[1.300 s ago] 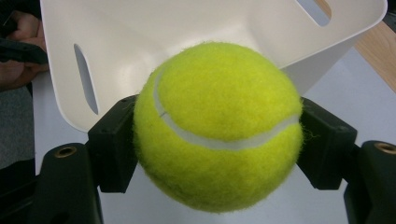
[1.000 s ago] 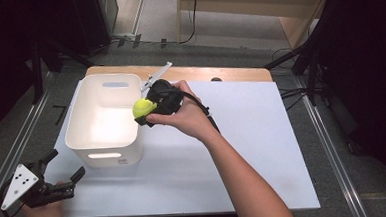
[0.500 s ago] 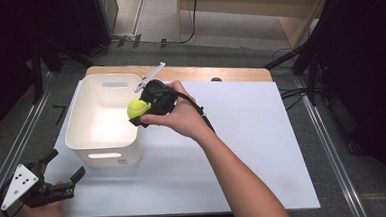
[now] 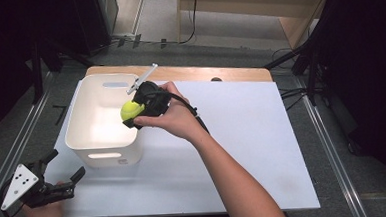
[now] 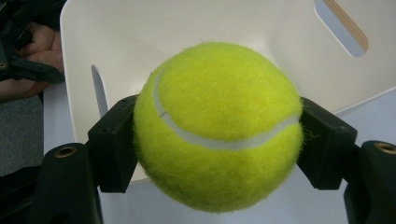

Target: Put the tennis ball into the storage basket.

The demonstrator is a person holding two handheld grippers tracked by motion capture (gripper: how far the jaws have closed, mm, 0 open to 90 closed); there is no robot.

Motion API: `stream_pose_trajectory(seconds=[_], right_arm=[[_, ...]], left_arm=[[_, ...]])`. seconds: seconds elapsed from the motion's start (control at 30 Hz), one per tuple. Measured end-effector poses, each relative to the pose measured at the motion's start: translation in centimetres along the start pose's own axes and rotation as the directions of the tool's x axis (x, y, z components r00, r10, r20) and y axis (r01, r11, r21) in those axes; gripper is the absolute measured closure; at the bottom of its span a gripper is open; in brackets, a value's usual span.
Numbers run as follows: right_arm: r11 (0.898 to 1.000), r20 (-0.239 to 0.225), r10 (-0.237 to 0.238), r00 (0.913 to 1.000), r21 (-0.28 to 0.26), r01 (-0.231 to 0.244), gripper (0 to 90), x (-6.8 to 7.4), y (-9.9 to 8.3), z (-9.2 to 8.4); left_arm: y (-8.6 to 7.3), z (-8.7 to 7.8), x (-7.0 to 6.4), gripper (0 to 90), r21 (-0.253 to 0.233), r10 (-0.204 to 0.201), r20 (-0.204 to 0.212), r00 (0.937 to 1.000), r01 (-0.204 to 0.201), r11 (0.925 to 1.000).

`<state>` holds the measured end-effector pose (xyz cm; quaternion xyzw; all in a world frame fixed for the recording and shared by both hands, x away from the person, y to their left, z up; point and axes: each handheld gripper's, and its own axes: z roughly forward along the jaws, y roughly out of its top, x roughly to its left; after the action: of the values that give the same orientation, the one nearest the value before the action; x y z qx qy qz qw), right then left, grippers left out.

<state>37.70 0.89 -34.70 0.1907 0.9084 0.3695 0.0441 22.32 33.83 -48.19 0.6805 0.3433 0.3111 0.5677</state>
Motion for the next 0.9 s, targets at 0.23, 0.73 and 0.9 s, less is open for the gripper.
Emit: stream_pose_trajectory(seconds=[0.23, 0.73, 0.9], right_arm=[[1.000, -0.008, -0.007, 0.9999, 0.002, 0.007, 24.2, 0.3, 0.4, 0.6], [0.999, -0.027, -0.030, 0.9992, 0.026, 0.031, 24.1, 1.0, 0.8, 2.1], [0.999, -0.036, -0.023, 0.9991, 0.035, 0.024, 24.1, 1.2, 0.7, 2.7]], left_arm=[[0.0, 0.0, 0.0, 0.0, -0.001, 0.000, 0.000, 1.0000, 0.000, 1.0000], [0.0, 0.0, 0.1, 0.0, -0.001, -0.001, 0.004, 1.0000, 0.001, 1.0000], [0.0, 0.0, 0.1, 0.0, -0.002, -0.004, 0.002, 1.0000, 0.004, 1.0000]])
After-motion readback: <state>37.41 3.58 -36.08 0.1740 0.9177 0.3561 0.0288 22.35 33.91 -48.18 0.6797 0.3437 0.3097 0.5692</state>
